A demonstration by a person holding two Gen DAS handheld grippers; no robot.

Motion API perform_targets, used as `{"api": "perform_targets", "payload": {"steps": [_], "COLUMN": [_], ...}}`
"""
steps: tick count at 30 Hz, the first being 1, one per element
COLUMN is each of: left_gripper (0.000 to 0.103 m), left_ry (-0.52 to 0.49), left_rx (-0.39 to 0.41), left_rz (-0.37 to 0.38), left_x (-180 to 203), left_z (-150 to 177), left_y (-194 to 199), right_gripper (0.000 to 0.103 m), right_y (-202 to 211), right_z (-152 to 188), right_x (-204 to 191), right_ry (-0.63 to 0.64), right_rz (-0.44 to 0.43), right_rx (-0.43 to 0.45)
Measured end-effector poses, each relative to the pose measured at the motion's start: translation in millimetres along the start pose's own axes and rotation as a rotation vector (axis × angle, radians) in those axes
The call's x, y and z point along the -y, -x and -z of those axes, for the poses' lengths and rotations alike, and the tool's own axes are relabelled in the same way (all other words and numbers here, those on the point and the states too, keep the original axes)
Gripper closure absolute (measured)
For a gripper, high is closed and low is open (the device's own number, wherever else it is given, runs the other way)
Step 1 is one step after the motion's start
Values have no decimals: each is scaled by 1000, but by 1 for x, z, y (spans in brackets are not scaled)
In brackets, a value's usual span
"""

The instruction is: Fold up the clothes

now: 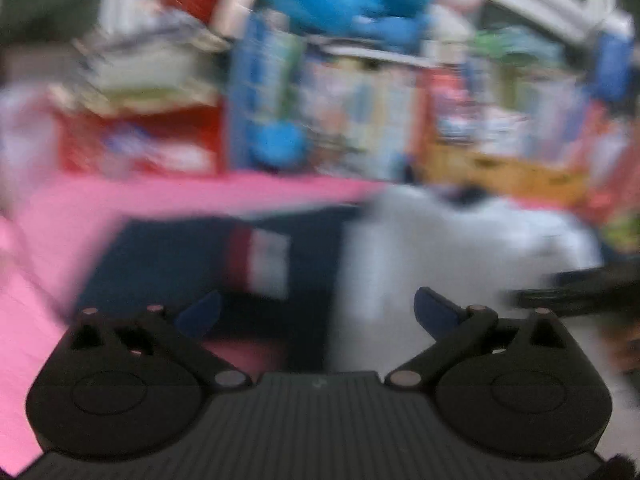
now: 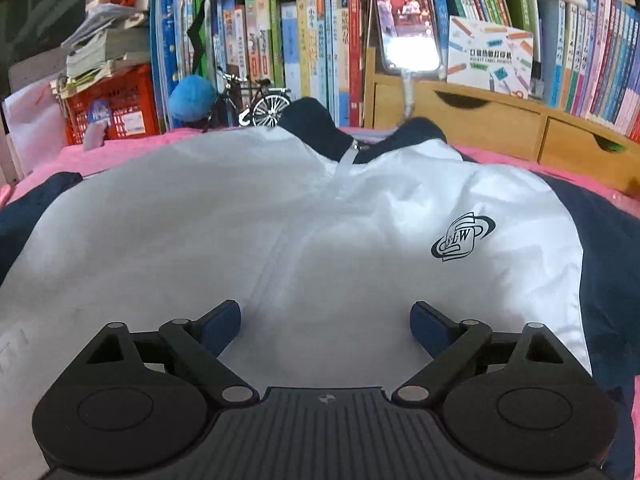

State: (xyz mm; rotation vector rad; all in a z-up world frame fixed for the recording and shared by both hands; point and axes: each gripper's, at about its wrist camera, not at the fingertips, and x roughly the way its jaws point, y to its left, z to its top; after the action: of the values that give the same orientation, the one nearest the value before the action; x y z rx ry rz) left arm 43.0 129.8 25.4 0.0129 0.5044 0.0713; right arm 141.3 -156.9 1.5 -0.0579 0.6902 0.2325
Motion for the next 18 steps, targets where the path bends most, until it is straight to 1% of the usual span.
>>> {"api": "perform_targets", "payload": {"steps": [2,3,5,7,8,11,12,14,16,18], "left_gripper": [0,0,0,0,0,0,0,0,0,0], "left_ry": [-81,-127,-193,-207,-204,-191,-187,-194,-229,-273], "left_rx": [16,30,14,-60,-81,-104,-115,-105,-90,-102], "left_rz": [-90,-109,-104,-75,-67,-72,-83,-125,-159,-177], "left_x": [-14,-19,-21,-20,-20,-23,-26,-30,-31,-28], "left_z": [3,7,14,13,11,6,5,2,0,-2], "left_y": [-15,-22,-37,-52,-56,-69,-74,-79,-83,-94], "right_gripper": [8,8,5,3,3,0,0,0,0,0], "right_y": [1,0,-2,-4,-4,-5,-5,-6,-6,-6], "right_z": [1,1,0,-1,-1,-2,-2,-2,-2,-1], "right_x": [-5,-6,-3,-1,-2,-1,-1,-1,0,-1], "right_ry": [23,27,12,2,6,5,3,2,2,2], "right_rz": [17,18,9,5,7,7,7,6,6,6], "right_rx": [0,-1,-8,-15,-15,-18,-19,-20,-20,-19]}}
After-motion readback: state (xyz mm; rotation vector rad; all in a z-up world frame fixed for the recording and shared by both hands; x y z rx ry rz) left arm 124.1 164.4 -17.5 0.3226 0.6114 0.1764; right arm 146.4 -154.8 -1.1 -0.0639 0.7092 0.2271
